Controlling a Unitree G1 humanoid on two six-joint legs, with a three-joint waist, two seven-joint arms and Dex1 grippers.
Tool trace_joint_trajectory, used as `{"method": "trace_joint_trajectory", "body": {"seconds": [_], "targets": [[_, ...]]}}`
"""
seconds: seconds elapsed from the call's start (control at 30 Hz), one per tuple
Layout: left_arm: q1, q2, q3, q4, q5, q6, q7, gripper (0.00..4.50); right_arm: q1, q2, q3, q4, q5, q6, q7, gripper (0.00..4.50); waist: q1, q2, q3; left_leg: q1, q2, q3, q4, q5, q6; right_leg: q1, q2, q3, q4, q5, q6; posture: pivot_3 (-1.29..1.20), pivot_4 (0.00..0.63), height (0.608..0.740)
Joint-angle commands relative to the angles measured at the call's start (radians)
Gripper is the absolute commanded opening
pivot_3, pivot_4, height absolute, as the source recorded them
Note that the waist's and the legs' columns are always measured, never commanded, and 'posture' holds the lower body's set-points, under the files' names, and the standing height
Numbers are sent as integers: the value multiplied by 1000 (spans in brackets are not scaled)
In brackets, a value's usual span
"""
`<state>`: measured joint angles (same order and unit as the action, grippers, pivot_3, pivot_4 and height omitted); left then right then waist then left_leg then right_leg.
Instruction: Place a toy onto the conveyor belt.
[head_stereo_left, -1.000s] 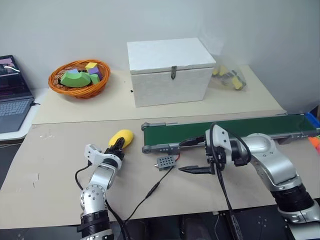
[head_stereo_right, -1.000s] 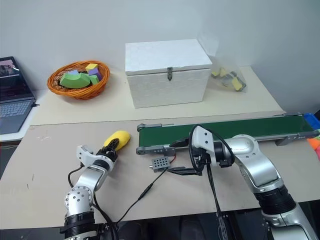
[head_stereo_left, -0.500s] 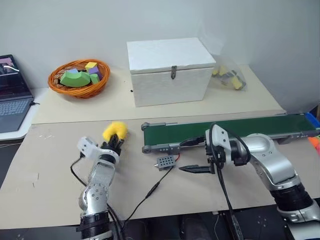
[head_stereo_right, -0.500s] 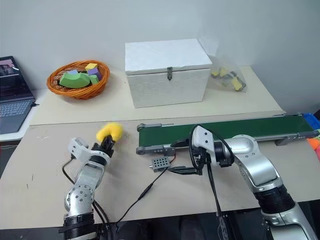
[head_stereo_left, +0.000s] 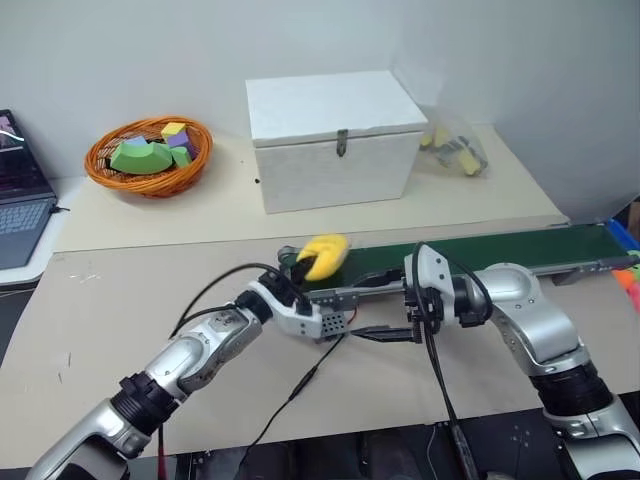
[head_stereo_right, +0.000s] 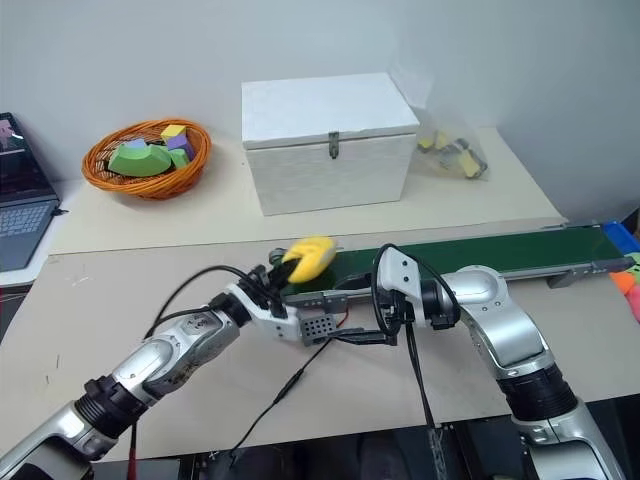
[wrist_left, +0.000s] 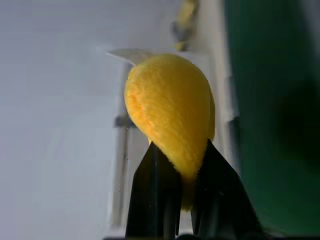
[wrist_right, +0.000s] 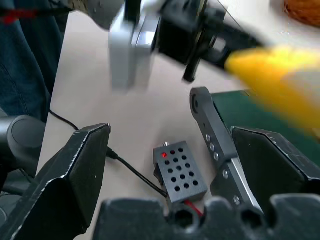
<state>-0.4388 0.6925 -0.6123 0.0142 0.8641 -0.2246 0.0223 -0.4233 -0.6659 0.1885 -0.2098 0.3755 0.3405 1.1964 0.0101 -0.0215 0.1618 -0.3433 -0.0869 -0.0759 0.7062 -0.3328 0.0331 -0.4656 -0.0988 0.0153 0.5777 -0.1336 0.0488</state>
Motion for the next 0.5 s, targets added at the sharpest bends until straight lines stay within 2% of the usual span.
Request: {"method": "trace_joint_trajectory", "body": {"seconds": [0.03,0.33,0.4,0.43,0.5], "targets": [[-80,23,-8,121,51,-135,-1,16,3,4,-28,-32,8,-19,-19,4500,1,0,0,-2,0,0,0,0,-1,-2,0,0,1,0,0,0,150,740],[-178,-9,-3,293,75,-280,-25,16,51,-4,-48,-89,19,0,-65,4500,-1,0,0,-4,-1,0,0,1,0,-2,-1,0,1,0,0,0,150,740],[-178,-21,9,315,30,-311,-53,798,57,-5,-52,-94,20,1,-72,4500,-2,0,0,-4,-1,0,0,1,0,-2,-1,0,1,0,0,0,150,740],[-178,-24,13,320,23,-319,-60,1017,58,-5,-53,-95,20,1,-76,4500,-2,0,0,-3,-1,0,0,1,0,-2,-1,0,2,0,0,0,150,740],[-178,-23,16,326,36,-327,-59,1904,62,-6,-56,-99,24,3,-78,4500,-2,0,0,-3,-1,0,1,1,0,-2,-1,0,2,0,0,0,150,740]]}}
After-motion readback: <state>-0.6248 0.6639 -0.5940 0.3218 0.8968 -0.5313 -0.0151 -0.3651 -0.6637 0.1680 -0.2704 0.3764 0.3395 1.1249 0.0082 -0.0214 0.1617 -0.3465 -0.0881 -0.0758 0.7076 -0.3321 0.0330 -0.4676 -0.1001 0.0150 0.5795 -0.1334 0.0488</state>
